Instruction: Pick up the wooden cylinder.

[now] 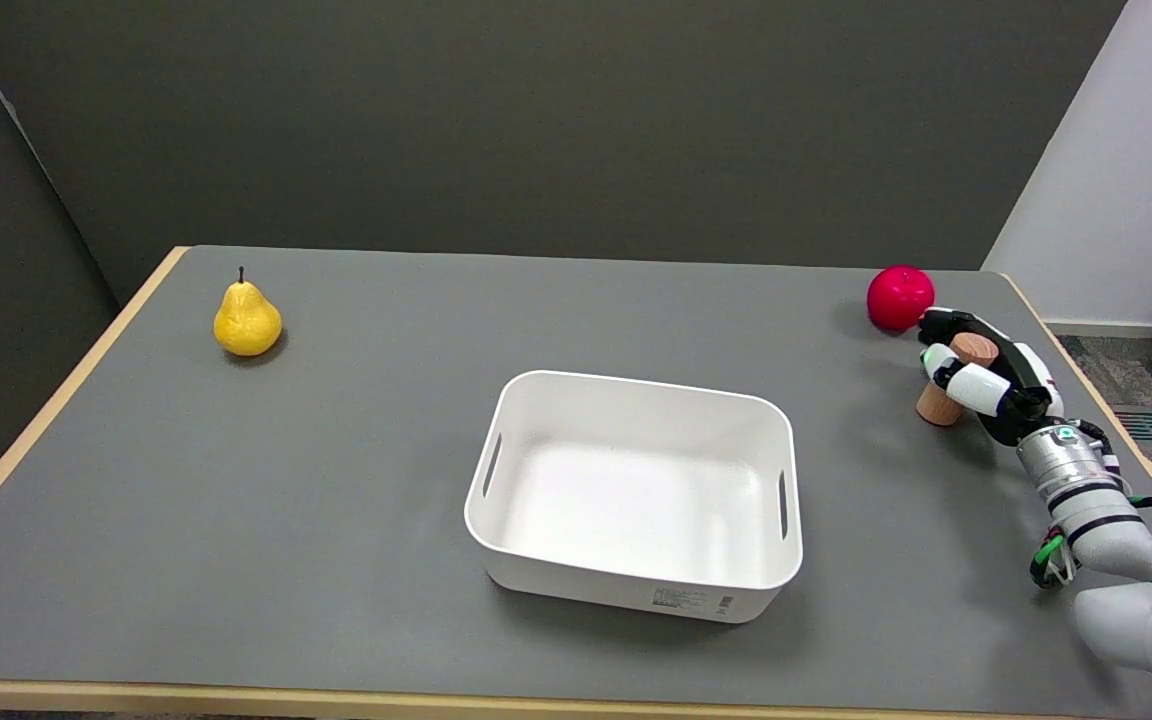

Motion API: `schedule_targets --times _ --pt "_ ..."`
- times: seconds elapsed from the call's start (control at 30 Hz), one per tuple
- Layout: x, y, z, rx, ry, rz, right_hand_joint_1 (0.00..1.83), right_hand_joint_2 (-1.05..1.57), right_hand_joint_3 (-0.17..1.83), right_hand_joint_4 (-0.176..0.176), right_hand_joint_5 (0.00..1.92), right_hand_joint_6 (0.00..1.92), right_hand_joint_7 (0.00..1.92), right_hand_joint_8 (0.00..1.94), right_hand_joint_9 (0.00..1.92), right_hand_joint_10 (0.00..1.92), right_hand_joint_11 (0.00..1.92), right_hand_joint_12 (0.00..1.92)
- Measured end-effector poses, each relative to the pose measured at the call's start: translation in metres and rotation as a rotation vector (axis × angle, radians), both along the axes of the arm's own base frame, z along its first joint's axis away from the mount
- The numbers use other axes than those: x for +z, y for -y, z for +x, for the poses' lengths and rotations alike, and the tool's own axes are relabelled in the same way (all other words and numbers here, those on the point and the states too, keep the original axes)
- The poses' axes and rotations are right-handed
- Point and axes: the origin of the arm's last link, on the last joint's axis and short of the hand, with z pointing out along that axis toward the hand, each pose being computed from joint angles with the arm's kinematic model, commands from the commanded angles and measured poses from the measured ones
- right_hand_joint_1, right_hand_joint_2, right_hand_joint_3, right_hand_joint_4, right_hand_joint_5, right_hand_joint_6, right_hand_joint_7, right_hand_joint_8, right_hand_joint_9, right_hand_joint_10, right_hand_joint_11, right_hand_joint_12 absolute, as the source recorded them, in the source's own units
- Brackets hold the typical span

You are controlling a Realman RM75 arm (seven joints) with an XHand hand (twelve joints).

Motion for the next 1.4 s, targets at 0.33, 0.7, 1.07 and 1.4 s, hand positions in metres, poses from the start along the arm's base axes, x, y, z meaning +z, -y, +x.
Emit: schedule_targets --times 0.33,0.7,1.07,1.4 --pt "0.0000 0.0030 -0.0004 -0.006 0.005 -0.004 1.46 1.23 0.17 0.009 0.52 1.62 0.58 1.69 0.53 1.76 0.38 1.92" --pt "-0.0002 0.0056 0.0007 -0.003 0.006 -0.004 1.65 0.92 0.69 -0.047 0.52 1.90 0.61 1.71 0.68 1.89 0.48 1.89" --pt "-0.0006 0.0064 0.0010 -0.003 0.005 -0.002 1.64 0.99 0.57 -0.053 0.57 1.85 0.62 1.61 0.68 1.86 0.39 1.92" --pt "-0.0013 0.0073 0.0020 0.000 -0.003 0.004 1.67 0.78 0.89 -0.047 0.62 1.92 0.73 1.59 0.82 1.81 0.54 1.92"
